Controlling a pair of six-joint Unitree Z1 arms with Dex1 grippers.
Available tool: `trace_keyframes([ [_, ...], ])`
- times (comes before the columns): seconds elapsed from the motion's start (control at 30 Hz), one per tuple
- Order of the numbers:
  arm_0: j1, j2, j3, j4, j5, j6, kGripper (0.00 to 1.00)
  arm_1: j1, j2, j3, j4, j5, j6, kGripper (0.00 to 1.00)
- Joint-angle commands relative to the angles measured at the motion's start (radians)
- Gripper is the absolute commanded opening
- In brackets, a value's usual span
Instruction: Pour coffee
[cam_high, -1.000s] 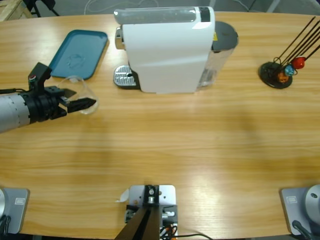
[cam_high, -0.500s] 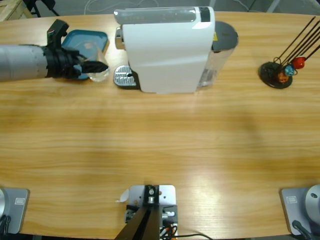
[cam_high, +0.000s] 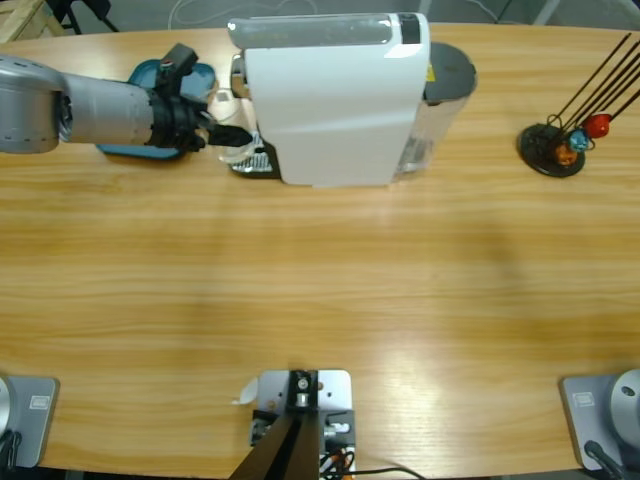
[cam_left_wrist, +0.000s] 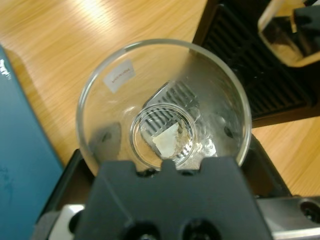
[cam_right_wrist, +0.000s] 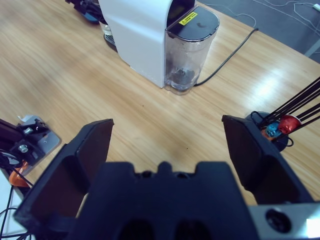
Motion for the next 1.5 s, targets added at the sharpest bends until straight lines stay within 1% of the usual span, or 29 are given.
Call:
trace_keyframes([
  [0.03, -0.039, 0.095, -0.024, 0.002, -0.015, 0.005, 0.211, -0.009, -0.036, 0.032, 0.007, -0.005, 0.002, 0.936],
  [0.1, -0.041, 0.11, -0.025, 0.001, -0.024, 0.004, 0.225, -0.01, -0.04, 0.032, 0.008, -0.005, 0.002, 0.933],
  [0.17, -0.047, 0.116, -0.024, 0.001, -0.027, 0.001, 0.806, -0.01, -0.041, 0.032, 0.009, -0.004, 0.002, 0.931],
  [0.2, -0.051, 0.115, -0.021, 0.002, -0.027, 0.0, 0.953, -0.01, -0.041, 0.032, 0.009, -0.004, 0.002, 0.931],
  [0.23, -0.054, 0.112, -0.018, 0.003, -0.027, -0.001, 0.977, -0.01, -0.041, 0.033, 0.009, -0.005, 0.002, 0.931],
  [0.33, -0.063, 0.1, -0.004, 0.004, -0.023, -0.005, 1.0, -0.01, -0.043, 0.033, 0.009, -0.004, 0.0, 0.927],
  [0.53, -0.065, 0.071, 0.038, 0.006, -0.027, -0.002, 1.0, -0.011, -0.05, 0.035, 0.008, -0.005, -0.001, 0.928],
  [0.8, -0.071, 0.023, 0.056, 0.009, -0.035, 0.003, 1.0, -0.014, -0.054, 0.036, 0.006, -0.005, -0.003, 0.927],
  [1.03, -0.095, -0.02, 0.115, 0.009, -0.043, 0.003, 1.0, -0.015, -0.048, 0.038, 0.002, -0.007, -0.001, 0.927],
  [1.23, -0.099, -0.042, 0.148, 0.009, -0.044, 0.003, 1.0, -0.016, -0.046, 0.038, 0.0, -0.01, -0.001, 0.927],
  [1.5, -0.091, -0.046, 0.145, 0.009, -0.033, 0.006, 1.0, -0.016, -0.064, 0.04, 0.0, -0.003, 0.004, 0.921],
])
